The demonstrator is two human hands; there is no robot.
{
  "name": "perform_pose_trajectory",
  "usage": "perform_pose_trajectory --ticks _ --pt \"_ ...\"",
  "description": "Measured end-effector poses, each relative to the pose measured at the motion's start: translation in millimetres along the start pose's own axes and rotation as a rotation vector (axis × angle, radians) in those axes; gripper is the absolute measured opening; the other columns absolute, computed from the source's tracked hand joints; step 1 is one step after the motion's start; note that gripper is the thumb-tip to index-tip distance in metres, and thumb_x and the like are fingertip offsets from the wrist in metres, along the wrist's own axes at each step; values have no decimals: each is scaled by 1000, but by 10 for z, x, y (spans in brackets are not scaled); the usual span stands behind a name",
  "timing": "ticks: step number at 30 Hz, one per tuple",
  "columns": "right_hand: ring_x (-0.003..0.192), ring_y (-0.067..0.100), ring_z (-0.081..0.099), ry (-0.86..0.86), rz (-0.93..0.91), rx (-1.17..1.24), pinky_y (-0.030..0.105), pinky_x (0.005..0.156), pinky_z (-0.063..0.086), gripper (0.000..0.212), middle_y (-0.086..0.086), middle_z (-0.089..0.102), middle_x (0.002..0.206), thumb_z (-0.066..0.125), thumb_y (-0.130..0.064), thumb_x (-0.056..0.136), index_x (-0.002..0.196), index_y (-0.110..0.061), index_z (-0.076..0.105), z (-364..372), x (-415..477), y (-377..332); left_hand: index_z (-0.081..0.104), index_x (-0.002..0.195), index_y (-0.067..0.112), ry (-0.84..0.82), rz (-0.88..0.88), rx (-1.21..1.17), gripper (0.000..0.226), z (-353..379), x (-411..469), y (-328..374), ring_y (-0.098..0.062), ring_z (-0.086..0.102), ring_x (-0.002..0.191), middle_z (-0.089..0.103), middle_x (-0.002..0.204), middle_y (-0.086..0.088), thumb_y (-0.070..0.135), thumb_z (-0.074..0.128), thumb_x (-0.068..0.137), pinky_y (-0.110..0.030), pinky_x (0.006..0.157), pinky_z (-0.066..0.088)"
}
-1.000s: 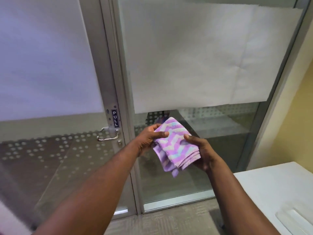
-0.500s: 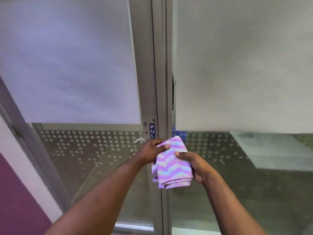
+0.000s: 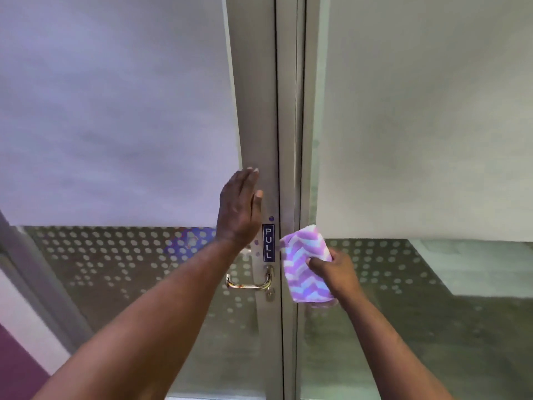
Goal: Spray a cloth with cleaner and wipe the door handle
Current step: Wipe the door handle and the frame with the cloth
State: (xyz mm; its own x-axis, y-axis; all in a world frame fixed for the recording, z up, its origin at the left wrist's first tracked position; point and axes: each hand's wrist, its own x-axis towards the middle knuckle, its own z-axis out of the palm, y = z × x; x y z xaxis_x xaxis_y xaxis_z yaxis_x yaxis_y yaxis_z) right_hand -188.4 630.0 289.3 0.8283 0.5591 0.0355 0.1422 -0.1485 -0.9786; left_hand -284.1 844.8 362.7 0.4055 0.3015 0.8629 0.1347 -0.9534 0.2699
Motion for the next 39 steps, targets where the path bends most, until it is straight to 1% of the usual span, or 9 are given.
perform_pose_trajectory --ticks 5,8,10,15,18,21,25,29,39 --pt "73 19 56 449 -547 -211 32 61 48 18 3 55 89 70 -26 77 94 -28 64 364 -4 -182 37 157 9 -86 263 127 55 -77 493 -373 -31 19 158 28 168 -14 18 44 104 -53 129 13" --pt "77 28 51 761 -896 -458 41 67 48 38 11 53 86 75 -7 81 119 -7 74 551 119 -385 37 157 6 -100 395 142 54 -111 692 -581 -32 21 158 30 167 -17 17 44 104 -55 129 13" --pt "82 32 51 848 -993 -546 44 75 46 52 16 56 85 70 -3 79 131 -5 70 719 249 -429 39 155 5 -92 462 127 53 -85 748 -697 -34 24 156 33 165 -18 15 44 104 -55 129 14" --pt "90 31 49 671 -911 -801 44 76 41 71 14 60 94 69 -2 69 140 -9 63 1287 631 -183 41 154 3 -112 545 65 52 -4 761 -918 -37 24 156 32 165 -20 8 46 102 -56 128 15" --pt "108 38 54 558 -773 -886 48 83 47 73 20 64 117 70 -10 70 143 -8 60 1547 783 -27 43 153 2 -106 573 38 51 23 783 -989 -39 25 155 33 164 -23 9 44 102 -55 128 14" --pt "118 44 56 577 -774 -858 51 91 48 68 27 61 133 68 -16 75 142 -5 60 1667 816 48 44 152 2 -80 603 35 51 68 790 -1028 -38 27 155 34 163 -23 10 44 102 -55 128 14" --pt "117 41 60 624 -823 -816 49 95 49 62 20 67 130 72 -16 76 137 -7 65 1663 872 147 43 153 4 -34 633 71 52 114 769 -1048 -35 30 155 36 163 -21 11 45 102 -50 128 7" --pt "95 40 62 632 -869 -862 46 78 50 49 18 72 108 75 -8 72 122 -9 75 1695 891 336 43 153 4 -25 646 73 52 106 768 -1054 -35 31 154 37 162 -21 10 46 102 -51 128 8" --pt "106 36 67 309 -750 -874 46 87 52 46 9 74 115 73 -6 78 121 -21 76 1729 771 843 42 154 4 -39 620 54 52 74 772 -1044 -36 29 155 35 163 -22 10 46 103 -49 128 3"
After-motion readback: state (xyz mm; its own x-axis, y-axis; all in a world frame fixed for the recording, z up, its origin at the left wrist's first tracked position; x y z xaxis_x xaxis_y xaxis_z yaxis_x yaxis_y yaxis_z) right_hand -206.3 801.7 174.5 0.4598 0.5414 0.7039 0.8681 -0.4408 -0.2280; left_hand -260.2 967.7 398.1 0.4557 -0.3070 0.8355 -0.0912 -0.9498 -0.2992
